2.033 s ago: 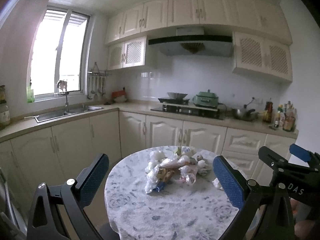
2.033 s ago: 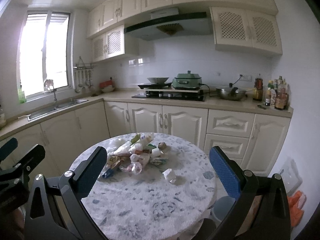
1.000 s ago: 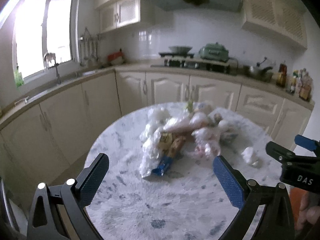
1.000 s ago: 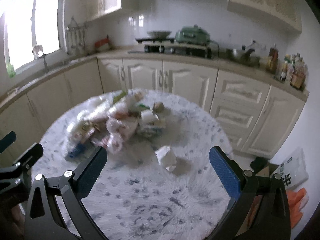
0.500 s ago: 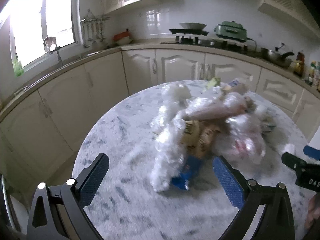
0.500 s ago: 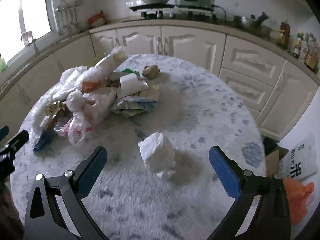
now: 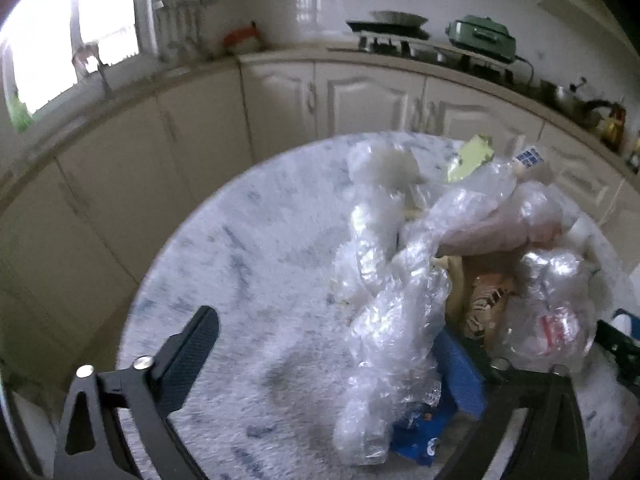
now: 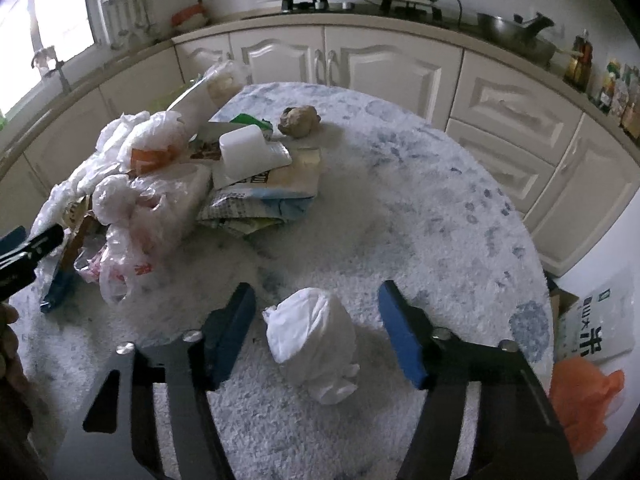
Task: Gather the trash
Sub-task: 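Grasp the white tissue ball with the right tool while the left tool grasps a clear plastic bag, then carry both items to the blue bin and open both tools over it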
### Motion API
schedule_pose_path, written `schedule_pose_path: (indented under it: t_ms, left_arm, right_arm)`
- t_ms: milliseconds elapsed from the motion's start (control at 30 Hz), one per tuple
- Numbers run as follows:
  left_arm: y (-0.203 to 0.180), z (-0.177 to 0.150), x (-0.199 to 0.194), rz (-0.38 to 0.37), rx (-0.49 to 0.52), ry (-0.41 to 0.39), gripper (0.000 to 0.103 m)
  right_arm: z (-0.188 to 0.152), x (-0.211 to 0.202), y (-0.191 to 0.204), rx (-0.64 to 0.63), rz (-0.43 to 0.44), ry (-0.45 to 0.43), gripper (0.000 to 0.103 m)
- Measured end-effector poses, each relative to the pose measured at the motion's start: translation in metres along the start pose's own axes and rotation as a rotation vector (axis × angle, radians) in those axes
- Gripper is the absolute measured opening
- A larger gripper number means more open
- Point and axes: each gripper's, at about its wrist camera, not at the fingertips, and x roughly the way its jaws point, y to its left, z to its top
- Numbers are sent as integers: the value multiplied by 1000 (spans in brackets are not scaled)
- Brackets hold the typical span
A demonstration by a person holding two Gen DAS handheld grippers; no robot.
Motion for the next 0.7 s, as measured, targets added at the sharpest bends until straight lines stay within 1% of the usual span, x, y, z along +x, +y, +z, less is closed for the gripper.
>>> schedule_pose_path:
  t_ms: [33,67,100,133,167,200,400,467,567,700]
  left_arm:
    - [2,1,2,-23,-4,7,79]
    - [4,1,3,-41,-5,9,65]
    - [6,1,4,-44,-2,10,57]
    - [8,1,4,-45,4,12,39]
    - [9,0,3,-49,6,12,23]
    - [12,-1,2,-60,9,7,20]
    - [24,-13,-27,-59,16,-63,19]
    - [22,-21,-37,-56,17,-80,18]
    - [14,-33,-60,-50,30,-120,18]
    - [-10,-51,-89,-82,55,-158,18]
  right_arm:
    - [1,0,-1,2,6,-3,45]
    - [0,-1,-2,3,11,-7,34]
    - [0,-2,-2,3,14,-10,33]
    - [0,-2,-3,4,20,-12,32]
    - [-1,-3,-3,6,28,-14,32]
    - [-2,-5,-4,8,33,-19,32]
    - [-16,-21,-10,29,79,-40,32]
    - [-21,-28,-13,39,99,-48,32]
    - [-31,-41,-18,53,126,-64,32]
    - [-38,-56,-27,71,160,-91,32]
